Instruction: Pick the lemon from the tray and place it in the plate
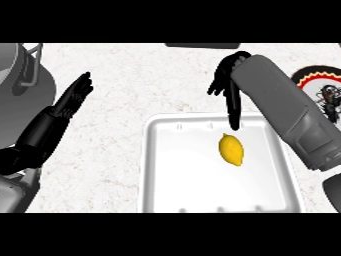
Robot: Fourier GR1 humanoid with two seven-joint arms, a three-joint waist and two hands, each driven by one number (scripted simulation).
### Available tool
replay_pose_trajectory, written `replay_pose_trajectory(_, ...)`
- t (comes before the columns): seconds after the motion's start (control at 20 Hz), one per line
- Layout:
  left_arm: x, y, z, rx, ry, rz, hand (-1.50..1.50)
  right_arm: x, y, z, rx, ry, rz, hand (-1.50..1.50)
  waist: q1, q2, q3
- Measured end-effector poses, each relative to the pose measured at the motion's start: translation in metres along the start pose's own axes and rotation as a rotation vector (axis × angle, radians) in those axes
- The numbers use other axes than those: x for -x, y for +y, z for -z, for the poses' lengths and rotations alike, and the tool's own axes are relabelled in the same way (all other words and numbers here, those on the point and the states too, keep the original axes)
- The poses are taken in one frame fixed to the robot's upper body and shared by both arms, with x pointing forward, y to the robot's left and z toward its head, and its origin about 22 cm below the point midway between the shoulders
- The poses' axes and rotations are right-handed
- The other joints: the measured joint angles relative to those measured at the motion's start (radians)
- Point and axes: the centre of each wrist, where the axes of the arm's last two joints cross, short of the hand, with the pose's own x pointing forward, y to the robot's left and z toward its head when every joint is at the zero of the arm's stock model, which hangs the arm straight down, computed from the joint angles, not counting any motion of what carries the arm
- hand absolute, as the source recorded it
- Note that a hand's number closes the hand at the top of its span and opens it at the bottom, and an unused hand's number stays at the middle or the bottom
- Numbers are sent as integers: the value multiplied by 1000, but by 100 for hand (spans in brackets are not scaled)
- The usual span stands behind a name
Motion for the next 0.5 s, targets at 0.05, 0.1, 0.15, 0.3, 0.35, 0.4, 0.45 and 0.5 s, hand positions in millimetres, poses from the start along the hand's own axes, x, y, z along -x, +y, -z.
replay_pose_trajectory(0.05, 1, 1, 1, -3, 3, -2, 0, 0, 0, 2, -6, 2, -3, -150, -3, 0, 0)
replay_pose_trajectory(0.1, 0, 2, 3, -2, 2, 0, 0, 1, -1, 3, -14, 1, 1, -150, -3, 1, 0)
replay_pose_trajectory(0.15, 1, 1, 4, -4, 4, 3, 0, 3, -1, 4, -23, -1, 3, -150, -4, 2, 0)
replay_pose_trajectory(0.3, 0, 2, 1, -5, 6, 3, 0, 6, 1, 12, -59, -2, 4, -150, -4, 1, 0)
replay_pose_trajectory(0.35, -1, 1, 1, -8, 4, 5, 0, 6, 2, 15, -69, 0, -2, -150, -5, 1, 0)
replay_pose_trajectory(0.4, -1, 0, 0, -7, 1, 6, 0, 9, 2, 16, -75, 2, -4, -150, -4, 2, 0)
replay_pose_trajectory(0.45, -1, 0, 0, -8, 4, 8, 0, 11, 3, 20, -85, 1, -10, -150, -6, 1, 0)
replay_pose_trajectory(0.5, -3, 2, -2, -10, 5, 6, 0, 12, 6, 25, -98, 3, -19, -150, -7, 0, 0)
